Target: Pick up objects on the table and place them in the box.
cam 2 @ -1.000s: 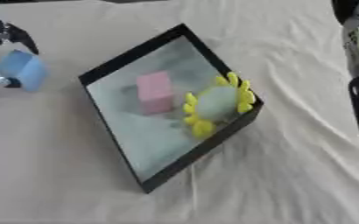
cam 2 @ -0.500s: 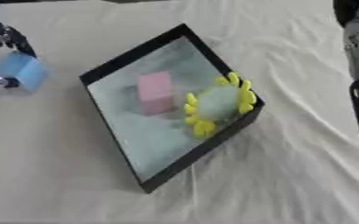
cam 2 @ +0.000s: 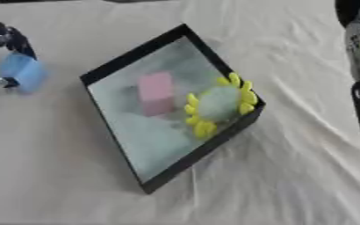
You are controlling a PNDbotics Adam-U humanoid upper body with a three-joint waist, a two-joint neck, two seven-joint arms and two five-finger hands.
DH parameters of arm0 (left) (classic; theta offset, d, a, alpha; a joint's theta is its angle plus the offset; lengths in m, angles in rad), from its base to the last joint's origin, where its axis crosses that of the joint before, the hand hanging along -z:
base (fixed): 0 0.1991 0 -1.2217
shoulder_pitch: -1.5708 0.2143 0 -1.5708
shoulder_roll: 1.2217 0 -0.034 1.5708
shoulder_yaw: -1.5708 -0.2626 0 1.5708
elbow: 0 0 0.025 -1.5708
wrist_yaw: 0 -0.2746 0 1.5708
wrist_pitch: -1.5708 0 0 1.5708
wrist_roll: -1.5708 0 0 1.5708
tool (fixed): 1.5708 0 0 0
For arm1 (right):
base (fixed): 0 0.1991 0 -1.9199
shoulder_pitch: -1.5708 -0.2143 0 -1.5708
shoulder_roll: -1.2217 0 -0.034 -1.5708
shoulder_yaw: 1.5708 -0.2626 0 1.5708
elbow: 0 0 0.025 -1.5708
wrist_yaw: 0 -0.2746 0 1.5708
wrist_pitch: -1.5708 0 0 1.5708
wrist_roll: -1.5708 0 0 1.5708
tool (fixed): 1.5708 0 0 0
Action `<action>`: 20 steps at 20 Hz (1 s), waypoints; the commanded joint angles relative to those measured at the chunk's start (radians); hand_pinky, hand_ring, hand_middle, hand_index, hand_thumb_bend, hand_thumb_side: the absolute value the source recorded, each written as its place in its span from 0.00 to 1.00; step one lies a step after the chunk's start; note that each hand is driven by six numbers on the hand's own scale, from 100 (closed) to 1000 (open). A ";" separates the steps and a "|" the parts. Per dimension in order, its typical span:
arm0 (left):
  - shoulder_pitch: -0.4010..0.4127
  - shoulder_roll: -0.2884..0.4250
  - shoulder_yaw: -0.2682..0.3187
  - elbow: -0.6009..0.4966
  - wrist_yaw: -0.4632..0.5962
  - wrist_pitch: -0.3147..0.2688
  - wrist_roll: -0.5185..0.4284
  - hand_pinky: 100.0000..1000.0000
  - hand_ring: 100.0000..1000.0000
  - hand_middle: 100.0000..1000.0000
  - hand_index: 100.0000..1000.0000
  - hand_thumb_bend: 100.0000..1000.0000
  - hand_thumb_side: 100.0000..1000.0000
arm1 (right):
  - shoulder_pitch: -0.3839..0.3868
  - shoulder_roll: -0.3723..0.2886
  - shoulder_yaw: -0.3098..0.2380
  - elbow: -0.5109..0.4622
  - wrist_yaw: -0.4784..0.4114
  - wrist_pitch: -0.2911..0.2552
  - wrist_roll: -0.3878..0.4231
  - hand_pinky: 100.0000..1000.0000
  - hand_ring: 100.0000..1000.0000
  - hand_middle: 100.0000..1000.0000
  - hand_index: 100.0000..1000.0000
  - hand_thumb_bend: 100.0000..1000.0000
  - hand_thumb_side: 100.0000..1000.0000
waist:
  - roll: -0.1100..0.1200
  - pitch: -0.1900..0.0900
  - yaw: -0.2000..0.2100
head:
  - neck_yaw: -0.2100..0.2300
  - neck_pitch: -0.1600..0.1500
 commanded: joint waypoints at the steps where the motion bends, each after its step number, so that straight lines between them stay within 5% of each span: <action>1: -0.025 0.031 0.031 -0.039 0.030 -0.164 -0.181 0.70 0.60 0.46 0.63 0.14 0.00 | -0.013 -0.010 -0.005 -0.013 0.006 -0.001 0.004 0.87 0.67 0.54 0.81 0.00 0.26 | -0.001 -0.023 0.003 | 0.000 -0.003; 9: -0.073 0.024 0.061 -0.205 0.205 -0.085 -0.181 0.68 0.56 0.43 0.59 0.00 0.00 | -0.013 -0.007 -0.003 -0.011 0.010 -0.003 0.012 0.87 0.68 0.55 0.81 0.00 0.23 | -0.002 -0.048 0.015 | -0.011 0.001; 20: -0.179 -0.087 -0.008 -0.328 0.303 -0.028 -0.181 0.68 0.57 0.44 0.60 0.01 0.00 | -0.019 0.039 0.009 0.059 0.080 -0.023 0.063 0.90 0.74 0.60 0.85 0.00 0.25 | 0.015 -0.099 0.037 | -0.033 0.001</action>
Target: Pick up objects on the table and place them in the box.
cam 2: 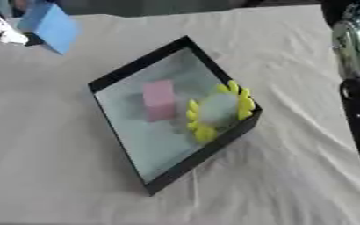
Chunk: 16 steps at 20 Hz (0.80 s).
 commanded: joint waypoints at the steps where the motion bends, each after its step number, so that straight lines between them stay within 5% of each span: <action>1: -0.045 -0.023 -0.019 -0.029 0.012 -0.103 -0.107 0.68 0.57 0.44 0.60 0.01 0.00 | -0.019 0.008 -0.005 0.031 0.044 -0.023 0.031 0.90 0.74 0.61 0.85 0.00 0.23 | 0.003 -0.032 0.003 | -0.008 -0.001; 16: -0.156 -0.256 -0.124 -0.038 0.018 -0.112 -0.107 0.67 0.56 0.44 0.60 0.01 0.00 | -0.014 0.025 -0.036 0.100 0.095 -0.052 0.024 0.90 0.73 0.60 0.84 0.00 0.26 | 0.014 -0.056 0.028 | -0.050 -0.001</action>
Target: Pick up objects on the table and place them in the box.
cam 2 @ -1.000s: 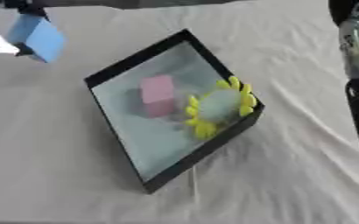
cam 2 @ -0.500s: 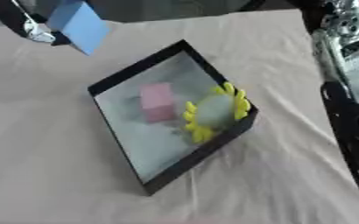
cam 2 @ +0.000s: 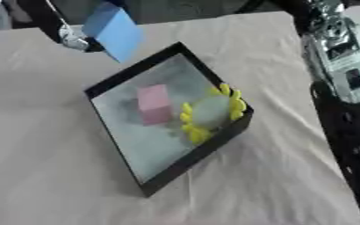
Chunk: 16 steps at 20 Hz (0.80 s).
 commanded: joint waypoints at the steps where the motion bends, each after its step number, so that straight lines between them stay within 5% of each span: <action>1: -0.030 -0.030 -0.014 -0.017 -0.006 -0.112 -0.107 0.67 0.56 0.44 0.60 0.02 0.00 | -0.014 -0.009 -0.015 -0.001 0.007 0.000 -0.011 0.90 0.73 0.60 0.84 0.00 0.26 | -0.002 -0.027 0.005 | -0.010 -0.001; 8: 0.000 -0.107 -0.038 0.027 -0.086 -0.116 -0.107 0.67 0.56 0.44 0.61 0.03 0.00 | -0.016 -0.002 -0.015 0.004 0.011 0.002 -0.015 0.90 0.73 0.60 0.84 0.00 0.26 | -0.004 -0.025 0.006 | -0.012 -0.001; 16: 0.031 -0.181 -0.015 0.119 -0.247 -0.137 -0.107 0.68 0.58 0.47 0.64 0.16 0.00 | -0.014 0.007 -0.015 0.004 0.012 0.003 -0.018 0.90 0.73 0.60 0.84 0.00 0.27 | -0.008 -0.019 -0.003 | 0.000 -0.001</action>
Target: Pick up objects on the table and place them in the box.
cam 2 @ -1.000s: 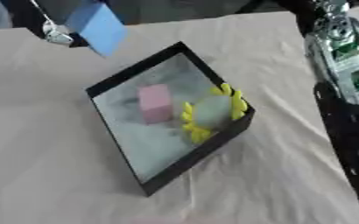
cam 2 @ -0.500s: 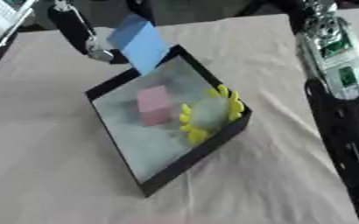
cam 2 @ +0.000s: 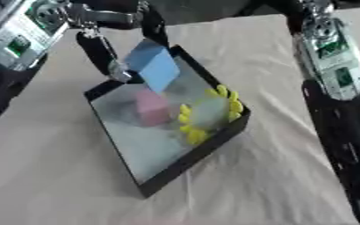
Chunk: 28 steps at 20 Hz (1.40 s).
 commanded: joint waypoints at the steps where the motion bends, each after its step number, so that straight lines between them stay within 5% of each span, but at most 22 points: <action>1: -0.008 -0.017 0.031 0.028 -0.068 -0.130 -0.117 0.68 0.59 0.47 0.64 0.17 0.00 | -0.014 -0.008 -0.009 -0.008 0.003 0.000 -0.004 0.90 0.73 0.60 0.84 0.00 0.27 | -0.007 -0.016 -0.004 | 0.008 -0.001; 5: 0.012 -0.049 0.052 0.071 -0.125 -0.138 -0.100 0.73 0.67 0.58 0.74 0.22 0.09 | -0.013 0.000 -0.007 -0.008 0.003 0.002 -0.002 0.90 0.73 0.59 0.84 0.00 0.27 | -0.006 -0.013 -0.011 | 0.012 -0.001; 7: 0.020 -0.056 0.059 0.086 -0.150 -0.138 -0.079 0.82 0.80 0.76 0.85 0.26 0.35 | -0.012 0.001 -0.006 -0.007 0.004 0.003 -0.001 0.90 0.73 0.59 0.84 0.00 0.28 | -0.005 -0.012 -0.013 | 0.012 -0.001; 8: 0.022 -0.058 0.064 0.090 -0.164 -0.134 -0.063 0.86 0.86 0.84 0.91 0.32 0.58 | -0.012 0.001 -0.006 -0.007 0.004 0.003 -0.001 0.90 0.73 0.59 0.84 0.00 0.28 | -0.005 -0.011 -0.014 | 0.012 -0.001; 10: 0.026 -0.059 0.068 0.092 -0.197 -0.127 -0.026 0.89 0.89 0.88 0.94 0.36 0.79 | -0.011 0.002 -0.006 -0.006 0.004 0.004 -0.001 0.90 0.73 0.59 0.84 0.00 0.28 | -0.004 -0.011 -0.015 | 0.012 -0.001; 14: 0.034 -0.043 0.098 0.063 -0.248 -0.098 0.067 0.90 0.89 0.89 0.94 0.23 0.98 | -0.010 0.001 -0.006 -0.007 0.003 0.005 -0.001 0.90 0.73 0.59 0.84 0.00 0.28 | -0.003 -0.014 -0.012 | 0.011 -0.001; 17: 0.043 -0.025 0.127 0.038 -0.226 -0.068 0.106 0.89 0.89 0.90 0.94 0.21 1.00 | -0.009 0.001 -0.008 -0.008 0.002 0.004 -0.003 0.90 0.73 0.59 0.84 0.00 0.28 | -0.003 -0.016 -0.009 | 0.006 -0.001; 20: 0.069 0.015 0.181 -0.038 -0.149 -0.015 0.164 0.84 0.82 0.81 0.85 0.05 0.79 | -0.008 0.001 -0.011 -0.013 -0.001 0.003 -0.005 0.90 0.73 0.59 0.84 0.00 0.27 | -0.004 -0.018 -0.003 | 0.000 -0.001; 23: 0.137 0.071 0.267 -0.168 0.004 0.100 0.284 0.83 0.78 0.77 0.81 0.00 0.69 | -0.010 0.000 -0.011 -0.021 -0.006 0.003 -0.007 0.90 0.73 0.59 0.84 0.00 0.26 | -0.005 -0.017 0.006 | -0.011 -0.001; 28: 0.278 0.163 0.409 -0.343 0.295 0.291 0.524 0.83 0.76 0.76 0.80 0.00 0.71 | -0.013 -0.003 -0.011 -0.049 -0.006 -0.003 -0.010 0.90 0.73 0.59 0.84 0.00 0.23 | -0.011 -0.015 0.020 | -0.022 -0.001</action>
